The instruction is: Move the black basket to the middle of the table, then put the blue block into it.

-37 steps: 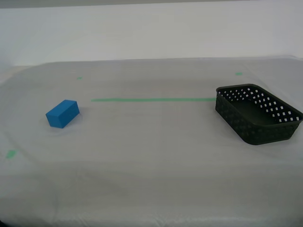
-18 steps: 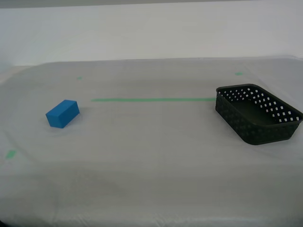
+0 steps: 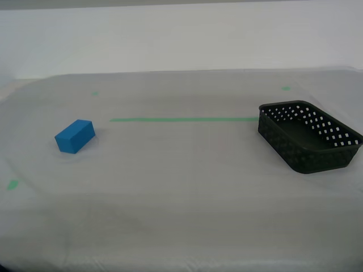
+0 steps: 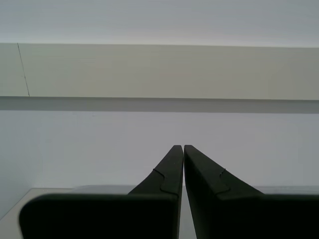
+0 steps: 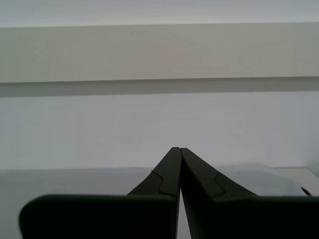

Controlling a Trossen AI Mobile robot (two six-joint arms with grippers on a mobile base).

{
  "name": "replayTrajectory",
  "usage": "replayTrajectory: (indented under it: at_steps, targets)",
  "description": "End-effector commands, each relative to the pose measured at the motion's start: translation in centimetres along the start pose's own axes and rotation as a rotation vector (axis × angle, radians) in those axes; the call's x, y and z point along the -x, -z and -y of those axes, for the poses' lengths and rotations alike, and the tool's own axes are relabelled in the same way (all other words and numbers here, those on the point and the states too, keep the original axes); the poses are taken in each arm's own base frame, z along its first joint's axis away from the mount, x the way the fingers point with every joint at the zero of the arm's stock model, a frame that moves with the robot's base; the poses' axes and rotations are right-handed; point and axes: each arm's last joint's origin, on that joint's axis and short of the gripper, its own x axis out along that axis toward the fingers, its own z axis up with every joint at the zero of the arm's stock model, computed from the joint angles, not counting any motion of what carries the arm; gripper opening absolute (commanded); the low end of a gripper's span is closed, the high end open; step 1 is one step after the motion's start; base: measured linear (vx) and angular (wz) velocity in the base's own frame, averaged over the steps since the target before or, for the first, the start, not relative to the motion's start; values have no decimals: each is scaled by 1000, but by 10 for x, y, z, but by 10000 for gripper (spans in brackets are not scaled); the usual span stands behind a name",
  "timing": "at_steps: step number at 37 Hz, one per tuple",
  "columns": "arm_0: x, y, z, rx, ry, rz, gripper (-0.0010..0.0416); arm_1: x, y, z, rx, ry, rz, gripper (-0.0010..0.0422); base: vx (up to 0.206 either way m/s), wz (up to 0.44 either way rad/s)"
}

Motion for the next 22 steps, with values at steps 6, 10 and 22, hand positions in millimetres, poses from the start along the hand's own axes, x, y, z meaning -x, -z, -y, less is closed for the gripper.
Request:
replayTrajectory:
  at_steps: [6,10,22]
  targets:
    - [0,2,0,1,-2,-31,-1,0,-1,0,-1,-1,5,0,0,0]
    - [-2,-2,0,1,-2,-80,-1,0,-1,0,-1,-1,5,0,0,0]
    - [-5,-17,0,23,-5,-235,-1,0,-1,0,-1,0,5,0,0,0]
